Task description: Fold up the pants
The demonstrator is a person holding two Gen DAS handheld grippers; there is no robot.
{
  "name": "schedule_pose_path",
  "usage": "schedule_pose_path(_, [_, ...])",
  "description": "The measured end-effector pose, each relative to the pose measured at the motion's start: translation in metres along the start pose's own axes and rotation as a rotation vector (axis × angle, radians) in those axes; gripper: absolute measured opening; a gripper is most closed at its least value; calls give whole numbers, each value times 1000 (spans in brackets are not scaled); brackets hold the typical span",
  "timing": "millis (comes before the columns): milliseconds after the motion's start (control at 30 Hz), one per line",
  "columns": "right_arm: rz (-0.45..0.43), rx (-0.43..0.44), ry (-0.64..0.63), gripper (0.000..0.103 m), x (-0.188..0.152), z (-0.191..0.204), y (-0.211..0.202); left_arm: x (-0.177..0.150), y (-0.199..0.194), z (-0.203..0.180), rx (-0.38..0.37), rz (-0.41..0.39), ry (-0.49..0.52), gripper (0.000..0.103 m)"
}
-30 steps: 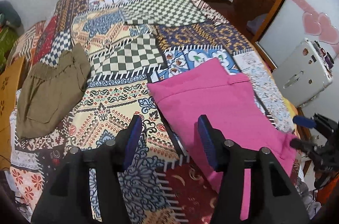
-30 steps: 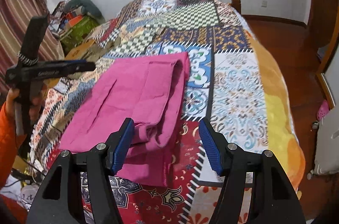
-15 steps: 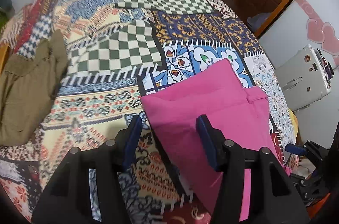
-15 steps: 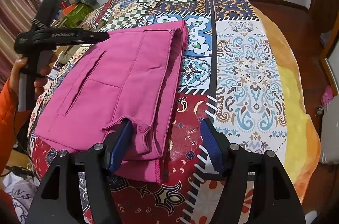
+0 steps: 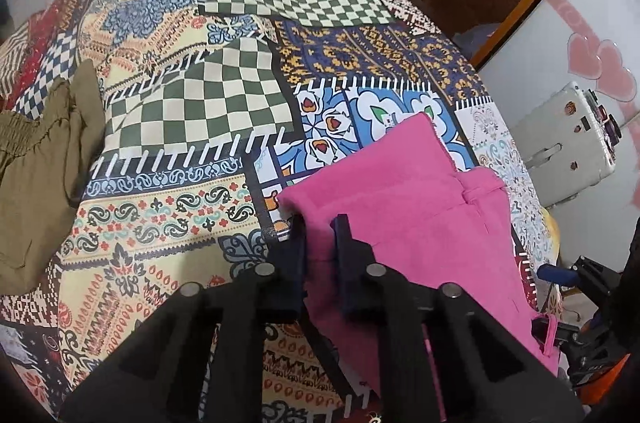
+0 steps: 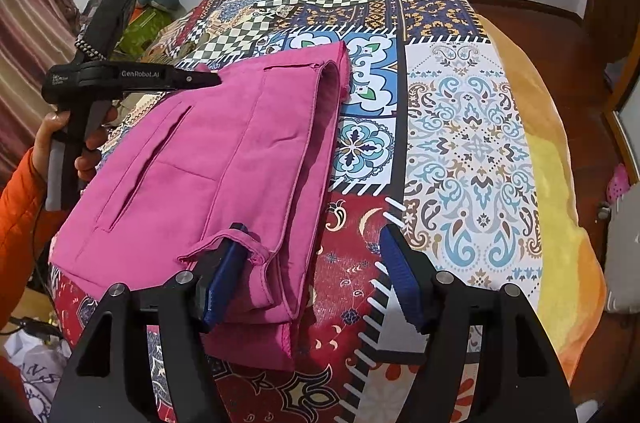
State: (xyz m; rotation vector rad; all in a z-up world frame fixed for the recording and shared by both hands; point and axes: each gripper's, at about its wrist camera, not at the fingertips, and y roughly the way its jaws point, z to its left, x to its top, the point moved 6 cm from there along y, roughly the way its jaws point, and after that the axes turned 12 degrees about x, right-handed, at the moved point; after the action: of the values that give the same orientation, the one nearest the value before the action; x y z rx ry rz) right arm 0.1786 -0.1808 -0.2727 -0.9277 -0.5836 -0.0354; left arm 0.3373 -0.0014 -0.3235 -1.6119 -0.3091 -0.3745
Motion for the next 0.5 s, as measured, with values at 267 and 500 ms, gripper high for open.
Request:
schedule_pose_path(267, [-17,-42,-3,64,4,-1,-8,-14,-34,13,47,-76,-7,9])
schedule_pose_path(500, [-51,-50,-35,64,12,11,-20,-47,-73,39,45,-108,-77,8])
